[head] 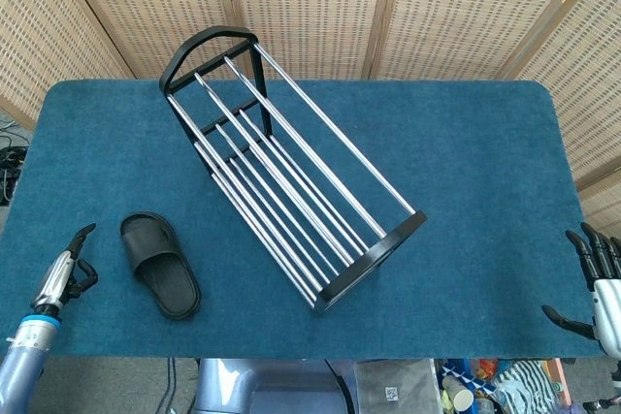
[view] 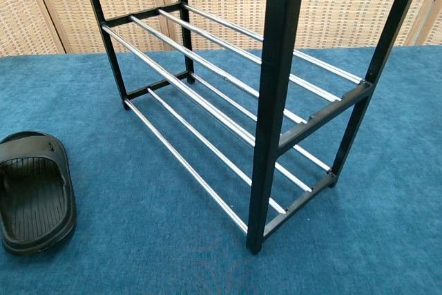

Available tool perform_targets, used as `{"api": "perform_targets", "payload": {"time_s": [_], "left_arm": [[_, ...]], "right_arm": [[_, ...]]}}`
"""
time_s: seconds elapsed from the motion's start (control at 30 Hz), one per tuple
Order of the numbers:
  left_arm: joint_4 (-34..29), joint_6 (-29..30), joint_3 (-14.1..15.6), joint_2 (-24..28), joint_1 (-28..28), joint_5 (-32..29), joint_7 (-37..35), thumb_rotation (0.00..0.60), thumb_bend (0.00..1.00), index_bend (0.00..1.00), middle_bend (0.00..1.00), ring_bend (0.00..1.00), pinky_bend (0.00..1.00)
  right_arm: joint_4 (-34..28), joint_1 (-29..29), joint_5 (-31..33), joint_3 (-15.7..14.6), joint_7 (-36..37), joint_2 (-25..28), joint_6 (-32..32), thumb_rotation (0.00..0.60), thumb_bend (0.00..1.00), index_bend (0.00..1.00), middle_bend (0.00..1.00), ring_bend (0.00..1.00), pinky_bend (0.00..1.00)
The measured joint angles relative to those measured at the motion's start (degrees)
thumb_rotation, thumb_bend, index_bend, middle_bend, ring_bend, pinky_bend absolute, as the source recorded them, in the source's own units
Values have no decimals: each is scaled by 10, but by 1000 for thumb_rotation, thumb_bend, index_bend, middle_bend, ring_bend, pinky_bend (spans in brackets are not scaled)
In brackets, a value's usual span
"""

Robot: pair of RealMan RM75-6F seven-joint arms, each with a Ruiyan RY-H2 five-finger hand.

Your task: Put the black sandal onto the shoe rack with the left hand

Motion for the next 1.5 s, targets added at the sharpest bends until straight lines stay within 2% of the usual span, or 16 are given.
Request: {"api": "perform_targets", "payload": {"time_s": [0.13, 0.23, 0.63, 1.1, 1.33, 1.5], "left_arm": [[18, -13, -19, -31, -5, -5, -67, 600, 1000, 0, 0, 0, 0], [39, -27, -31, -57, -11, -14, -89, 600, 1000, 0, 0, 0, 0], [65, -62, -54, -102, -47, -47, -56, 600, 1000, 0, 0, 0, 0], [45, -96, -54, -117, -90, -30, -6, 600, 1000, 0, 0, 0, 0], [41, -132, -38, -113, -124, 23, 21, 600, 1000, 0, 0, 0, 0], [27, -148, -28, -107, -140, 62, 14, 600, 1000, 0, 0, 0, 0]], "right_arm": [[0, 0, 2, 0, 2, 1, -2, 600, 0, 0, 0, 0, 0], [0, 0, 2, 1, -1, 1, 1, 600, 0, 0, 0, 0, 0], [0, -1, 1, -2, 13, 7, -2, 600, 0, 0, 0, 0, 0], [-2, 1, -4, -8, 37, 16, -13, 600, 0, 0, 0, 0, 0], [-1, 1, 1, -7, 41, 18, -14, 600, 0, 0, 0, 0, 0], [-1, 2, 4, -6, 42, 18, -17, 600, 0, 0, 0, 0, 0]]}}
